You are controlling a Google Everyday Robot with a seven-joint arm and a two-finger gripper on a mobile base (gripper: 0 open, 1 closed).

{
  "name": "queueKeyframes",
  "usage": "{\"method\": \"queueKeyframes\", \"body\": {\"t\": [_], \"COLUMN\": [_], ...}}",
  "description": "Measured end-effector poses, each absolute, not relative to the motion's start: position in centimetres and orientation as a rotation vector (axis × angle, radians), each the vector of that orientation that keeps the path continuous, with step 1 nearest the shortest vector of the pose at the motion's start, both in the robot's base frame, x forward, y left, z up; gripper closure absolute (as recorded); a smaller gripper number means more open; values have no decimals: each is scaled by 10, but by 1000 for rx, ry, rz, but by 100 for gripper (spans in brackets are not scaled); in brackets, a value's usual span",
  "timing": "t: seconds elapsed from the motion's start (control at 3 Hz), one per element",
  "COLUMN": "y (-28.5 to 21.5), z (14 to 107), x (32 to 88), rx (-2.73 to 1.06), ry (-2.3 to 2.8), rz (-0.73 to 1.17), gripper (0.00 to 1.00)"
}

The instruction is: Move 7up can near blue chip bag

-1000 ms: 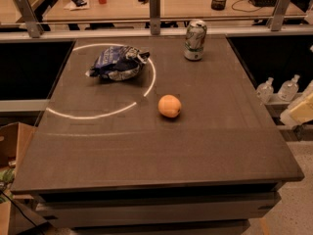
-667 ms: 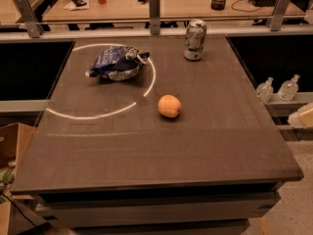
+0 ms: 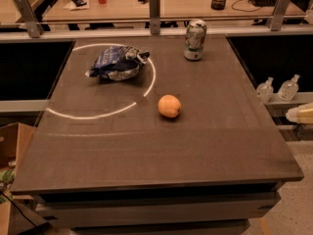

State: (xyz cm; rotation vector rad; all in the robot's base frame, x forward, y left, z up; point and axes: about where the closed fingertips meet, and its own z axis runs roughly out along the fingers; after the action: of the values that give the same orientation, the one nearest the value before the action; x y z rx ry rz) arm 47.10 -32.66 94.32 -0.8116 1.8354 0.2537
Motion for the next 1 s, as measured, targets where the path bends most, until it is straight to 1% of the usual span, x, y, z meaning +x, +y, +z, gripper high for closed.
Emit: {"method": "queueKeyframes", "body": {"t": [0.33, 0.67, 1.0], "y": [-331, -329, -329], "z": [936, 928, 929], "x": [487, 514, 514], "rx": [-736, -692, -693], "ry": [1805, 1856, 1855], "rz": [289, 258, 258], "gripper": [0, 0, 0]}}
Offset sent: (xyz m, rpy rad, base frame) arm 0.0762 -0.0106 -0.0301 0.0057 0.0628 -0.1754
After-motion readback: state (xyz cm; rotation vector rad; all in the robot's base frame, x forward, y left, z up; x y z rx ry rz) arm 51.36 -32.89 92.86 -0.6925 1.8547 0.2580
